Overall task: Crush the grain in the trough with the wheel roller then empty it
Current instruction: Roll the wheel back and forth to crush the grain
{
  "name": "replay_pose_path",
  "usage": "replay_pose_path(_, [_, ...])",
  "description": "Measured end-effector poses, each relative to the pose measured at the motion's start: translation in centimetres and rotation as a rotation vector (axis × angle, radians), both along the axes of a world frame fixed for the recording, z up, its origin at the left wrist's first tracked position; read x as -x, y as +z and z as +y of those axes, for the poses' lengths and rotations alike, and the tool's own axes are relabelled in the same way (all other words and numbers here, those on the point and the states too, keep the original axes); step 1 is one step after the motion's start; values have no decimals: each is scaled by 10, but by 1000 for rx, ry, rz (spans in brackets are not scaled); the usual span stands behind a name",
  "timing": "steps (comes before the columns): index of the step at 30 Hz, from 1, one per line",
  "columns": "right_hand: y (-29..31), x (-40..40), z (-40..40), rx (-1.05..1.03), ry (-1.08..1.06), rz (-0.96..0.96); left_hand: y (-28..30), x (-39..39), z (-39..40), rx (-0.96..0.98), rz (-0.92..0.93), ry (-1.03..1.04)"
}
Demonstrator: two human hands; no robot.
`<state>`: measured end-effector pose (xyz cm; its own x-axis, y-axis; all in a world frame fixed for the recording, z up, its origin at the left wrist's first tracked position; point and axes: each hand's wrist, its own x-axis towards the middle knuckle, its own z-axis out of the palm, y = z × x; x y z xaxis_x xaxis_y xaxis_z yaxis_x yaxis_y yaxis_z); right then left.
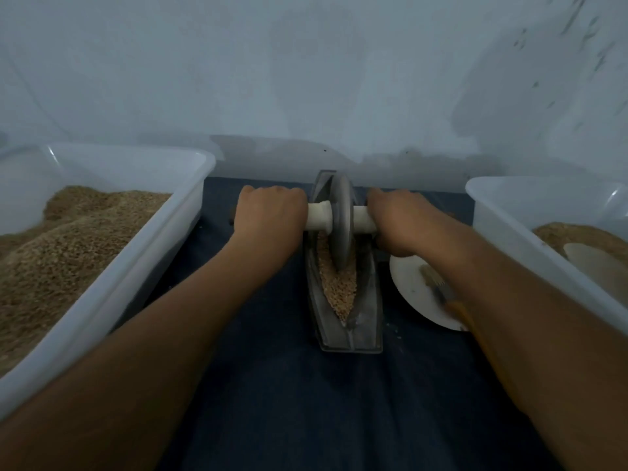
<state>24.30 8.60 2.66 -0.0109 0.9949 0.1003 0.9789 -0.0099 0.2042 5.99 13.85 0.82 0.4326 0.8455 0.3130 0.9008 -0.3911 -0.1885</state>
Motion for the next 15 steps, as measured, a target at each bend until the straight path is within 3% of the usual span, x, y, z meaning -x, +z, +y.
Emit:
replay_pose_path(10, [14,-8,41,183,-76,49,11,-15,35,-67,39,-37])
replay_pose_path(15, [9,-10,41,181,-94,61,13,-17,35,-76,40,-56])
